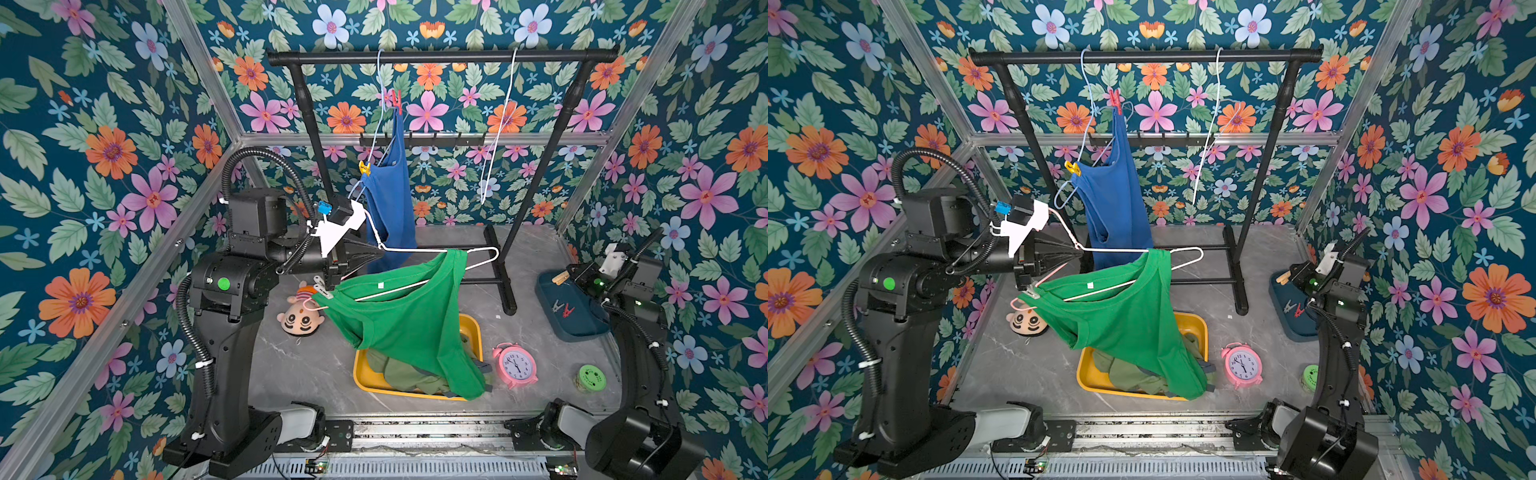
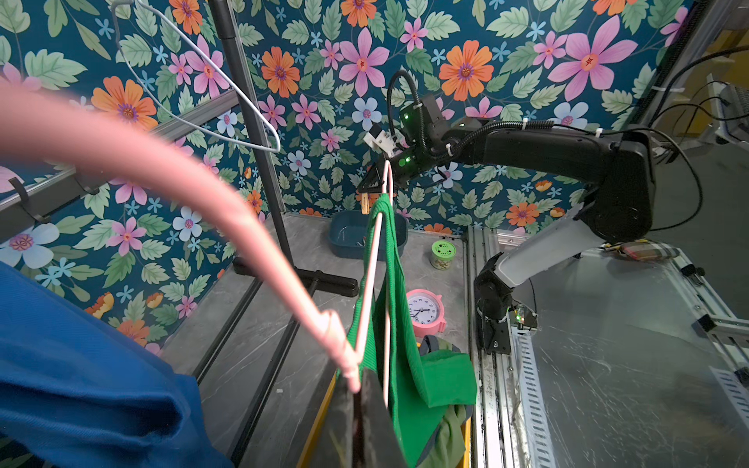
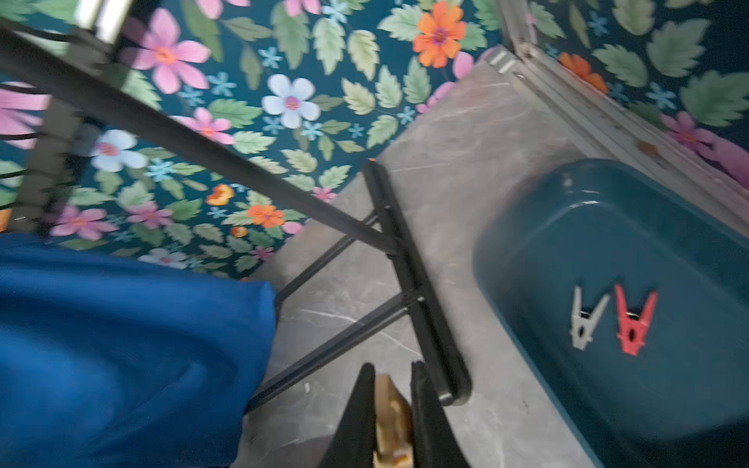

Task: Remove the clothespins securing tank tops to the hanger
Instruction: Place the clothespin in the storage box.

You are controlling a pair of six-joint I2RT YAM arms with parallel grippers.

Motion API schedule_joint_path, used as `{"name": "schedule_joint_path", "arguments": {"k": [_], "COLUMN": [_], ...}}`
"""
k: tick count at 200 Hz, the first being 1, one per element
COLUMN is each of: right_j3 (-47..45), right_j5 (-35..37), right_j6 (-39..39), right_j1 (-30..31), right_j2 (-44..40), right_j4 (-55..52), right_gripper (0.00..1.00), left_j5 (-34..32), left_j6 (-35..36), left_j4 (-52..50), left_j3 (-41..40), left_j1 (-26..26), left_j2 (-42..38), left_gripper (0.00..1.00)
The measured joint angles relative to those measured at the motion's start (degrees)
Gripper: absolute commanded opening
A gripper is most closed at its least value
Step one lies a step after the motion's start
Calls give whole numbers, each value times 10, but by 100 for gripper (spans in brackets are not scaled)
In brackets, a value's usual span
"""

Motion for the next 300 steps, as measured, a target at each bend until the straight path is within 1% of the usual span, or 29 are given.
{"name": "schedule_joint_path", "arguments": {"k": [28, 55, 73, 97, 122, 135, 149, 161, 170, 189, 225, 259, 279, 300], "right_j3": [-35, -41, -46, -44, -40, -32, -23, -17, -12, -4, 3, 8, 17, 45], "right_j5": [100, 168, 195, 214, 222, 223, 223, 223, 223, 214, 198, 191, 180, 153], "right_j6": [-4, -17, -30, -35, -44, -47, -49, -50, -53, -59, -60, -60, -59, -57], "right_j1": [-7, -7, -8, -9, -9, -9, -9, -9, -9, -9, -9, -8, -5, 19], "right_j2": [33, 76, 103, 148, 193, 209, 223, 232, 239, 256, 282, 284, 254, 184], "right_j4": [9, 23, 36, 52, 57, 56, 57, 56, 56, 56, 52, 48, 42, 30], "right_gripper": [2, 4, 7, 7, 10, 12, 19, 29, 35, 40, 44, 45, 45, 43], "left_j5": [1, 0, 0, 0, 0, 0, 0, 0, 0, 1, 2, 5, 7, 10], "left_j6": [2, 2, 2, 2, 2, 2, 2, 2, 2, 1, -5, -5, -9, -9], "left_j4": [6, 12, 15, 16, 16, 17, 18, 19, 20, 20, 24, 24, 24, 26], "left_j3": [-3, -7, -12, -17, -17, -17, -17, -17, -17, -22, -30, -35, -35, -31], "left_j1": [0, 0, 0, 0, 0, 0, 0, 0, 0, 0, 0, 0, 0, 0], "left_j2": [-7, -9, -10, -7, -4, -3, -3, -3, -3, -5, -8, -11, -9, 1], "left_gripper": [0, 0, 0, 0, 0, 0, 0, 0, 0, 0, 0, 0, 0, 0]}}
